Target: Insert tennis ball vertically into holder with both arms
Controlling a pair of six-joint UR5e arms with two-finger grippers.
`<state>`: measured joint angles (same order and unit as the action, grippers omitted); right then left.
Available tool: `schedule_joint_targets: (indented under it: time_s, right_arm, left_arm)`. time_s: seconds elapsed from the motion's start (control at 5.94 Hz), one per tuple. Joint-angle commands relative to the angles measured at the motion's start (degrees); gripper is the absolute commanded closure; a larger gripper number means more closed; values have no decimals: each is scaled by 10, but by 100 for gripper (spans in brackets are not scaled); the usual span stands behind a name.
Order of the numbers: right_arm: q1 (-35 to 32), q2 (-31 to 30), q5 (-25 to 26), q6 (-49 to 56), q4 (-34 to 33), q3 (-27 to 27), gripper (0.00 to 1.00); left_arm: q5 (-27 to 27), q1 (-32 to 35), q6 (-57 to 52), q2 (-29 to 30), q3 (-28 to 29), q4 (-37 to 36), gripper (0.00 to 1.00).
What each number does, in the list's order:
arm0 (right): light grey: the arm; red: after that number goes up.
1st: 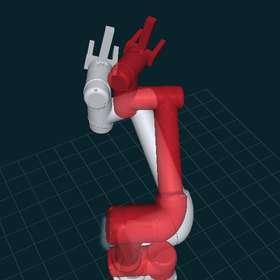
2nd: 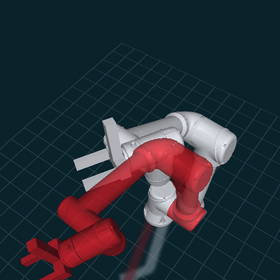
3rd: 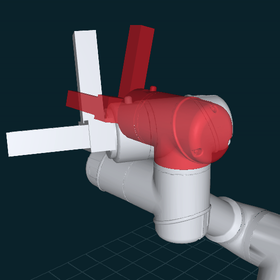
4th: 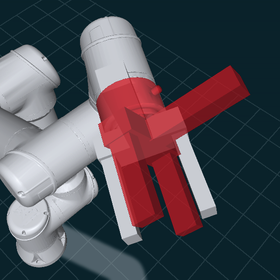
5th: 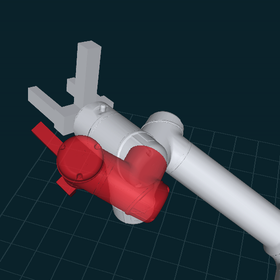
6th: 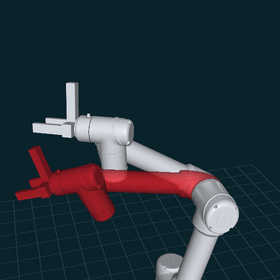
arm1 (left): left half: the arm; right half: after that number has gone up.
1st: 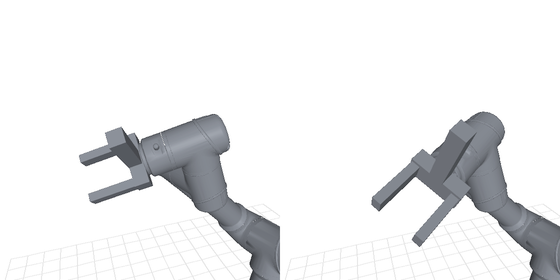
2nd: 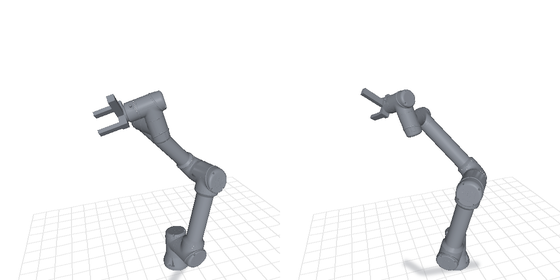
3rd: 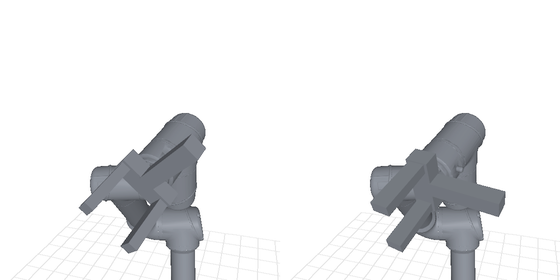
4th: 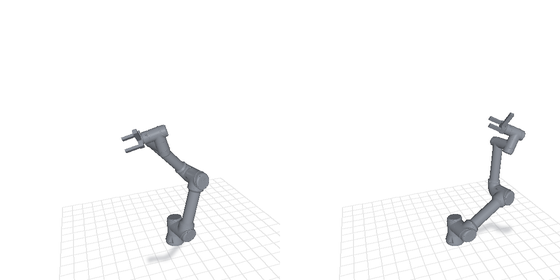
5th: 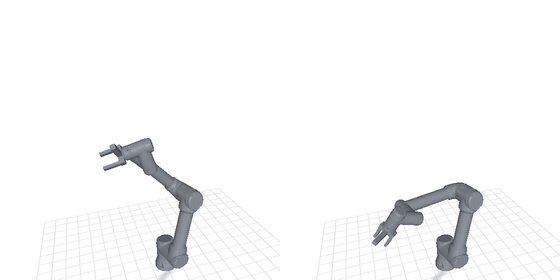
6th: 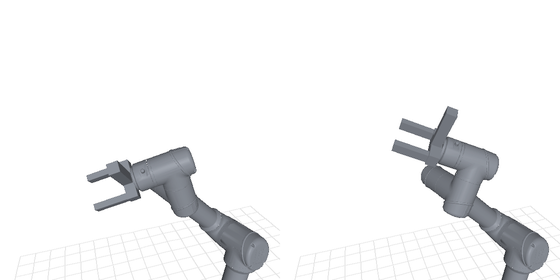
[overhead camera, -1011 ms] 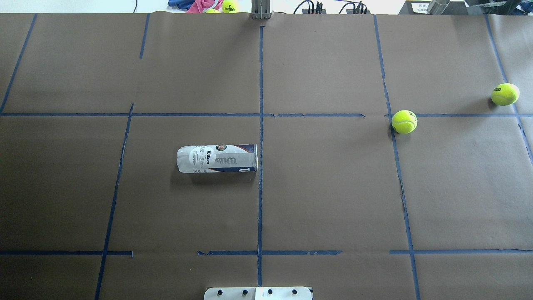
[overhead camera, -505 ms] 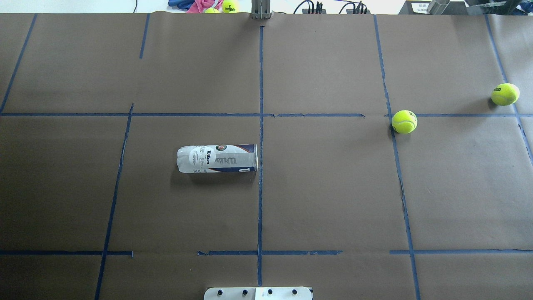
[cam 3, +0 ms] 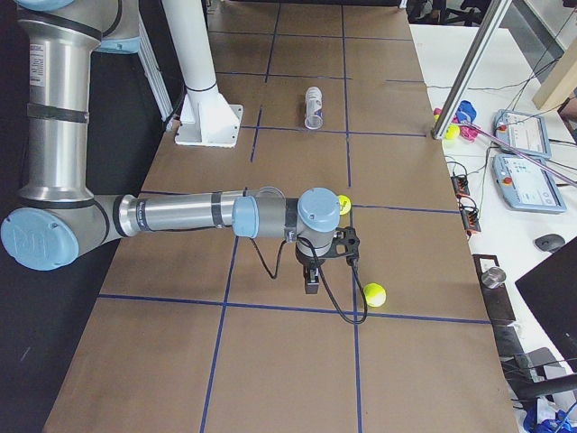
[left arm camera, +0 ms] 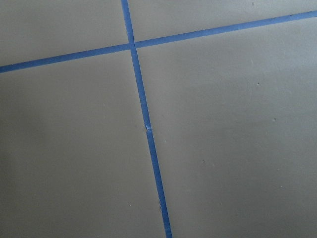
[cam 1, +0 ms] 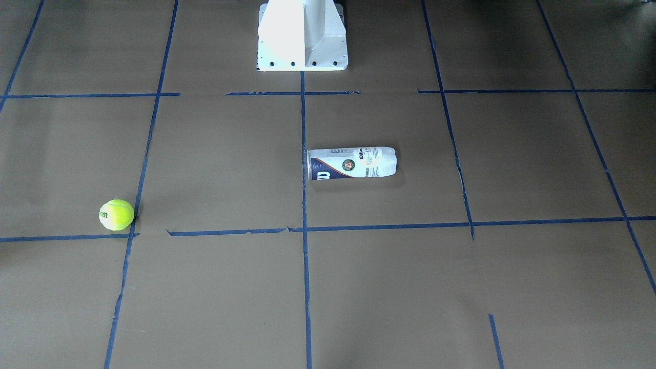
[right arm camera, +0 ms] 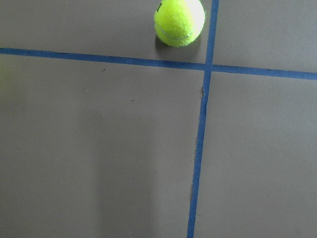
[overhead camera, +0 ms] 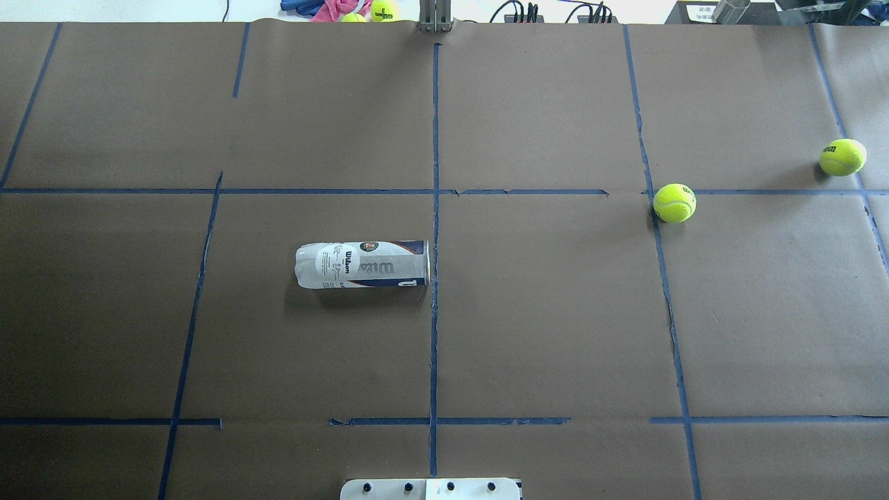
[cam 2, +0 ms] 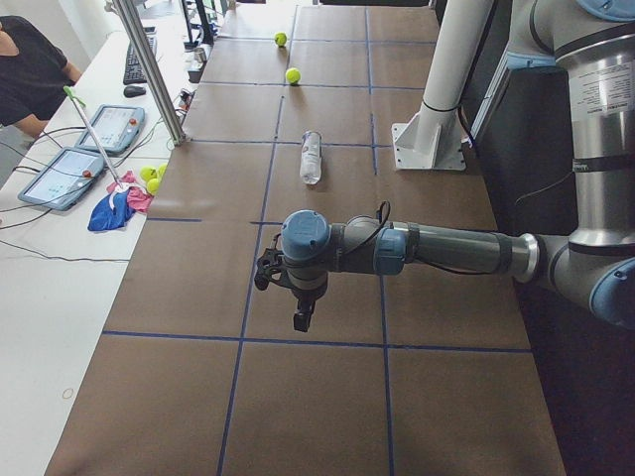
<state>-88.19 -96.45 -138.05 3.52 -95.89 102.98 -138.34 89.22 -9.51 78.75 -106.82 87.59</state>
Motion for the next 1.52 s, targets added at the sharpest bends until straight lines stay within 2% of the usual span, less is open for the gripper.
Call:
schedule_joint_targets:
  time_s: [0.0, 0.34, 0.67, 1.18, 1.35]
  right_arm:
    - [0, 0, -12, 0, 0, -1, 0]
    - [0, -1, -12, 1, 1, -1, 0]
    - [0, -1, -12, 1, 1, -1, 0]
    - [0, -1, -12, 2, 1, 0, 0]
    - [0, -1, -12, 2, 1, 0, 0]
  left_arm:
    - [0, -4, 1, 4, -1, 60, 0]
    - [-10, -33, 7, 10, -5, 134, 0]
    - [-28, -92, 38, 49, -6, 175, 0]
    - [-20, -240, 39, 180, -16, 175, 0]
    - [10, -258, 38, 225, -18, 174, 0]
